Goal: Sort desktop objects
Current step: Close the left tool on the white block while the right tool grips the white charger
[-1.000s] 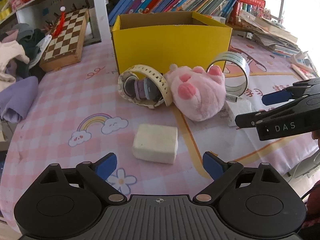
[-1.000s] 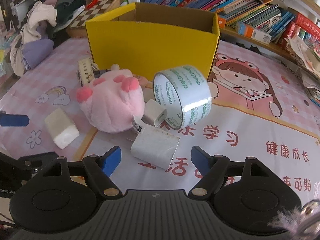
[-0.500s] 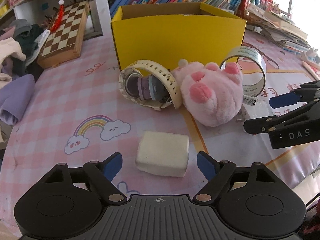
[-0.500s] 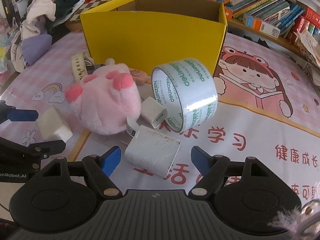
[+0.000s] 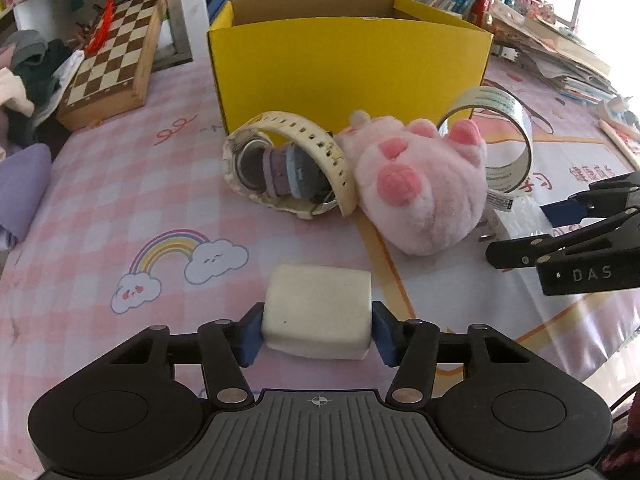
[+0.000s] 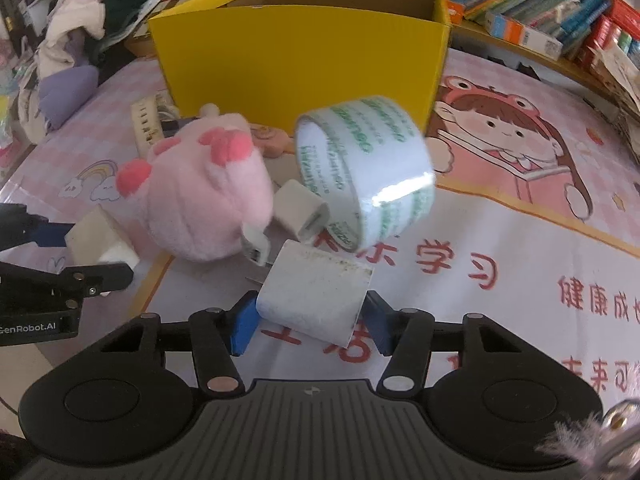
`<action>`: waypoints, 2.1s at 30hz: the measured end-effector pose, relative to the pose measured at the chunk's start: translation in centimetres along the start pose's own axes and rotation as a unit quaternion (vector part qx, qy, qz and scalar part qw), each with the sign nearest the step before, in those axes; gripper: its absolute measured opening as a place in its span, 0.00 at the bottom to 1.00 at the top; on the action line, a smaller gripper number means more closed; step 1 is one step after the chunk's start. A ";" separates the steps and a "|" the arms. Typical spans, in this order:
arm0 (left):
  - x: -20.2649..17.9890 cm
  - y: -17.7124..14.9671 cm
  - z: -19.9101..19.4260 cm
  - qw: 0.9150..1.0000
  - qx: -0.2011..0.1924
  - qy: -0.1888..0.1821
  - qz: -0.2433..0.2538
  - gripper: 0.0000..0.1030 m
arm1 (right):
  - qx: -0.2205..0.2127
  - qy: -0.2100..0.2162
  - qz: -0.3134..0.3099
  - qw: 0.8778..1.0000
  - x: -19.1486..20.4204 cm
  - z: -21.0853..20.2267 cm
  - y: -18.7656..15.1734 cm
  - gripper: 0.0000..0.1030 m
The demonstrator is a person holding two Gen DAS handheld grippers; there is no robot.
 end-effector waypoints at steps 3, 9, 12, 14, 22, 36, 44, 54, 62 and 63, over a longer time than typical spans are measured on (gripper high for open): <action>0.3 0.0 -0.2 1.000 -0.002 -0.008 -0.013 0.46 | -0.002 -0.012 0.019 1.000 -0.9 -0.5 -0.2 0.52; 0.7 0.2 -1.1 1.000 -0.016 -0.015 -0.019 0.43 | -0.002 -0.026 0.031 0.999 -1.0 -1.2 -0.8 0.51; 0.8 0.1 -1.5 0.999 -0.020 -0.019 -0.017 0.43 | -0.002 -0.029 0.029 0.999 -0.6 -1.5 -1.0 0.51; 0.9 -0.1 -1.7 0.999 -0.021 -0.022 -0.017 0.42 | -0.002 -0.031 0.029 0.999 -0.3 -1.7 -1.2 0.50; 1.4 -0.4 -2.6 0.999 -0.032 -0.034 -0.014 0.41 | -0.012 -0.049 0.044 0.998 0.1 -3.2 -2.0 0.49; 1.6 0.8 -6.6 0.993 -0.098 -0.063 -0.004 0.39 | -0.068 -0.073 0.038 0.994 2.2 -8.0 -1.7 0.49; 1.6 0.9 -8.9 0.989 -0.129 -0.077 0.008 0.38 | -0.085 -0.073 0.002 0.994 5.5 -9.7 -1.4 0.49; 1.9 1.0 -11.2 0.983 -0.157 -0.088 0.026 0.38 | -0.102 -0.072 -0.014 0.992 8.3 -11.2 -1.1 0.49; 2.1 1.8 -11.5 0.981 -0.167 -0.089 0.031 0.38 | -0.111 -0.065 -0.019 0.991 9.0 -11.1 0.2 0.49; 2.2 2.0 -11.5 0.981 -0.169 -0.089 0.031 0.38 | -0.114 -0.065 -0.020 0.991 8.9 -11.1 0.5 0.49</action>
Point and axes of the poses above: each gripper's, at about its wrist camera, not at the fingertips, and z roughly the way its jaws point, x to its left, y to its top, the point moved 10 cm from there along z, roughly the way its jaws point, and after that the axes turned 1 degree about y, right-handed, at the moved point
